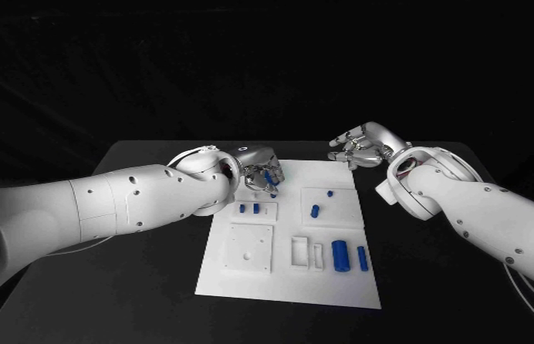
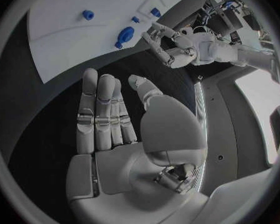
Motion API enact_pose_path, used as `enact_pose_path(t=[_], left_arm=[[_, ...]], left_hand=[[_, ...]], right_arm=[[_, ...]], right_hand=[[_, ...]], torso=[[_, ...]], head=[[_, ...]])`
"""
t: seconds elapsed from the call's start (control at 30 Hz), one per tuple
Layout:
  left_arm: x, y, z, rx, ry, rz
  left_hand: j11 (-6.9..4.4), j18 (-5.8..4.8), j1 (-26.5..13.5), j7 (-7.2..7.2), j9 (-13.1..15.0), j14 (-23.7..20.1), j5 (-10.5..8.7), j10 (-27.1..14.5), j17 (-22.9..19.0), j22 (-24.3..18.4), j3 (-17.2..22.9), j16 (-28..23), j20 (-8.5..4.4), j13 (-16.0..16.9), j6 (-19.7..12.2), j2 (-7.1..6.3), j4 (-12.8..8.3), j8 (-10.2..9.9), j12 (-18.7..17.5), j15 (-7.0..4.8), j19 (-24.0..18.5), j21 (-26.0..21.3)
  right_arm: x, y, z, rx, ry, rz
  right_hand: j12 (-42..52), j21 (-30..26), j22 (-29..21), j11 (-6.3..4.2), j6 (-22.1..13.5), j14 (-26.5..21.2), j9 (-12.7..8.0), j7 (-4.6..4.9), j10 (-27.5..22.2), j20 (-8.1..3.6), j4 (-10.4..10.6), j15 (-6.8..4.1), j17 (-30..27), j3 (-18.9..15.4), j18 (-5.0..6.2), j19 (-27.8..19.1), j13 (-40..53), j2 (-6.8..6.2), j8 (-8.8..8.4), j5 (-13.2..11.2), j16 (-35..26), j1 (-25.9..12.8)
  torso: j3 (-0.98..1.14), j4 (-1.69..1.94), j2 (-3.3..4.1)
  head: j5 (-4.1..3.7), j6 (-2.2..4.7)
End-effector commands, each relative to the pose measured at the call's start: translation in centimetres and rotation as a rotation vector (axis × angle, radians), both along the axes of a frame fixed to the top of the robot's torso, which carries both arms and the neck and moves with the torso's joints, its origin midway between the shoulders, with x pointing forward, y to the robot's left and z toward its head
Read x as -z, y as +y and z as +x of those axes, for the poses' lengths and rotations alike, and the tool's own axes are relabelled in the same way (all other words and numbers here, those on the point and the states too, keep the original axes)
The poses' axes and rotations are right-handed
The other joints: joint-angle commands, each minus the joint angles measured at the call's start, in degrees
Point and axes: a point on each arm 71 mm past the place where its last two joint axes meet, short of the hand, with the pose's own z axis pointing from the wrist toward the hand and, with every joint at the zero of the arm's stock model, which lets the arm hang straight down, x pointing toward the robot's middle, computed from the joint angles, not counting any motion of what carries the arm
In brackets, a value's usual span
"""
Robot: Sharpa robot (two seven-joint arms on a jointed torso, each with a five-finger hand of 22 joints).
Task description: Assemble the parts on the task board
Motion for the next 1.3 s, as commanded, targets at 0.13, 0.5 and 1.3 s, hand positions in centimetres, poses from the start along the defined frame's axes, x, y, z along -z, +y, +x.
enact_pose_path(t=[0.13,0.5,1.3], left_arm=[[0.4,-0.6,0.3,0.062,-0.039,0.082],[1.8,-0.7,0.8,0.048,0.006,0.118],[2.9,-0.2,1.5,0.026,0.026,0.119]], left_hand=[[0.32,0.52,-0.2,0.34,0.0,0.0,0.43,-0.8,-0.4,1.0,0.7,0.6,0.17,-0.1,0.2,-0.67,-0.2,-0.1,-0.1,0.16,0.7,-0.6],[0.7,0.75,-1.1,0.51,0.0,-0.2,0.8,-2.5,-0.8,4.1,1.4,1.4,0.35,-0.1,-0.6,-1.38,-2.2,-0.1,-0.1,0.29,0.9,-1.4],[0.25,0.74,0.7,0.71,0.0,0.6,-3.7,-1.9,-1.2,4.5,2.7,3.0,0.02,-0.1,0.2,1.01,1.2,-0.1,-0.2,-0.16,2.8,-3.1]], right_arm=[[0.0,0.4,0.0,-0.014,-0.006,0.005],[-0.1,0.5,-0.1,-0.019,-0.006,0.006],[0.0,0.6,-0.1,-0.023,-0.004,0.005]], right_hand=[[-0.3,-0.1,0.0,0.08,-0.2,-0.2,-0.1,0.09,0.2,-0.03,-0.1,0.02,0.0,0.3,-0.4,-0.1,-0.1,0.18,-0.29,-0.3,-0.2,0.3],[-0.4,-0.1,-0.5,0.09,-0.2,-0.1,-0.1,0.1,0.3,-0.03,0.0,0.02,-0.1,0.3,-0.42,0.0,-0.2,0.14,-0.28,-0.2,-0.4,0.2],[-0.3,-0.1,-1.0,0.09,-0.2,-0.1,-0.1,0.09,0.3,-0.02,0.1,0.02,-0.1,0.0,-0.44,0.0,-0.2,0.19,-0.29,-0.1,-0.5,0.1]], torso=[[0.04,-0.05,-0.04],[-0.01,0.0,-0.05],[0.01,0.02,-0.07]], head=[[0.27,0.03],[0.13,-0.1],[-0.25,-0.13]])
